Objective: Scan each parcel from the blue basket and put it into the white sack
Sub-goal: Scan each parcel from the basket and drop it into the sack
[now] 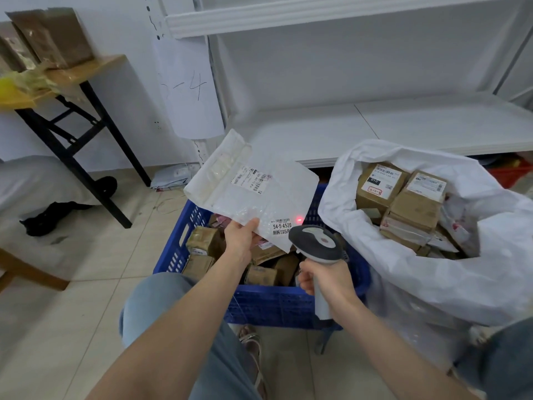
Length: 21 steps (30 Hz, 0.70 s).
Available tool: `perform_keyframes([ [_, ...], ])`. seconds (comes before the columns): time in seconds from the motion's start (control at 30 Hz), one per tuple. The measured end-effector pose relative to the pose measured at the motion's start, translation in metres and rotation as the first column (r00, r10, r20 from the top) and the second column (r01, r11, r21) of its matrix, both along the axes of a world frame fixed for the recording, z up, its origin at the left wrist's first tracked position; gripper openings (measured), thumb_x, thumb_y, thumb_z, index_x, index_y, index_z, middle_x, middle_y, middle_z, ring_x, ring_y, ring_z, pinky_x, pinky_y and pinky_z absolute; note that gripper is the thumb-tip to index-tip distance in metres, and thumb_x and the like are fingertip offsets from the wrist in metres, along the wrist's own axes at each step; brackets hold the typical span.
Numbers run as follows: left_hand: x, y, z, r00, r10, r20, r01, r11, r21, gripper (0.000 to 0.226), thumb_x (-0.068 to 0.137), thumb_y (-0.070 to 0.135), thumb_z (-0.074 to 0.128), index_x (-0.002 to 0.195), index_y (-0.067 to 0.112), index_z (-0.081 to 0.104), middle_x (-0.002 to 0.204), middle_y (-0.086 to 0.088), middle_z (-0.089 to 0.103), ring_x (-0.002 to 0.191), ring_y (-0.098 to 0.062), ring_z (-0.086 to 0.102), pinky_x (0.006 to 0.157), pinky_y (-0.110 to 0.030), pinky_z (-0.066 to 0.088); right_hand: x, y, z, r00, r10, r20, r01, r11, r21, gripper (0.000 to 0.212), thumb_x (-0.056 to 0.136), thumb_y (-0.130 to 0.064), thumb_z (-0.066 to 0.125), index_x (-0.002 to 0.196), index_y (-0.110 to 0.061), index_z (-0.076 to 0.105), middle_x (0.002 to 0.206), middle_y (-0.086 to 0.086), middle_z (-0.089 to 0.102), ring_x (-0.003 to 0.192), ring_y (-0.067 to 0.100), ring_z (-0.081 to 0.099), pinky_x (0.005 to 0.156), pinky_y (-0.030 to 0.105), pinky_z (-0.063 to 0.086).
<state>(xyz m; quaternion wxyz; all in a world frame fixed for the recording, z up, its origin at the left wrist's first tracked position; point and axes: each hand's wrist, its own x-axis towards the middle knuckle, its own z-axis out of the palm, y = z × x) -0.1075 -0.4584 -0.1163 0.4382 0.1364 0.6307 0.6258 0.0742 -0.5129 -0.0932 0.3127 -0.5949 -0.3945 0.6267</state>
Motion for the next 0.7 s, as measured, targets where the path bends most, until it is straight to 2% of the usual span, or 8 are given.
perform_keyframes([
  [0.13,0.002,-0.001,-0.002,1.000,-0.010,0.004,0.010,1.000,0.010,0.026,0.092,0.001,0.057,0.117,0.006,0.056,0.115,-0.015,0.065,0.103,-0.032,0.065,0.084,-0.044,0.056,0.003,-0.004,0.002,1.000,-0.013,-0.013,0.013,1.000,-0.019,0.017,0.084,-0.002,0.062,0.067,-0.002,0.065,0.051,0.004,0.063,0.044,0.012,0.055,0.049,0.024,0.047],
  [0.3,0.001,-0.001,-0.002,1.000,-0.029,0.005,0.029,1.000,0.003,0.016,0.092,0.003,0.059,0.104,0.014,0.059,0.114,-0.014,0.067,0.100,-0.031,0.067,0.087,-0.052,0.054,0.005,-0.001,0.003,0.999,-0.019,-0.028,0.018,0.999,-0.033,0.021,0.084,-0.003,0.062,0.064,-0.003,0.064,0.050,0.003,0.062,0.044,0.011,0.055,0.049,0.023,0.048],
  [0.5,0.005,-0.002,0.005,0.999,-0.047,-0.002,0.047,0.999,0.017,0.019,0.092,0.003,0.057,0.109,0.011,0.057,0.114,-0.013,0.067,0.101,-0.030,0.067,0.082,-0.042,0.057,0.003,0.004,0.001,1.000,-0.011,-0.021,0.009,0.998,-0.056,0.026,0.084,-0.005,0.062,0.059,-0.006,0.061,0.046,0.001,0.060,0.043,0.011,0.054,0.049,0.024,0.046],
  [0.63,0.007,-0.002,0.009,0.998,-0.051,-0.022,0.051,0.998,0.030,0.020,0.092,0.002,0.057,0.112,0.007,0.057,0.116,-0.018,0.066,0.102,-0.035,0.066,0.068,-0.035,0.057,0.004,0.005,0.001,0.999,-0.020,-0.036,0.018,0.998,-0.061,0.028,0.083,-0.005,0.063,0.056,-0.007,0.059,0.045,0.001,0.059,0.042,0.011,0.053,0.050,0.025,0.045],
  [0.7,0.009,-0.003,0.012,0.997,-0.063,-0.045,0.064,0.998,0.014,0.025,0.093,0.003,0.057,0.118,0.004,0.056,0.118,-0.022,0.064,0.105,-0.041,0.064,0.068,-0.037,0.058,0.004,0.005,0.004,0.998,-0.036,-0.041,0.035,0.999,-0.041,0.026,0.083,-0.005,0.064,0.057,-0.006,0.061,0.046,0.001,0.061,0.041,0.009,0.054,0.051,0.025,0.047],
])
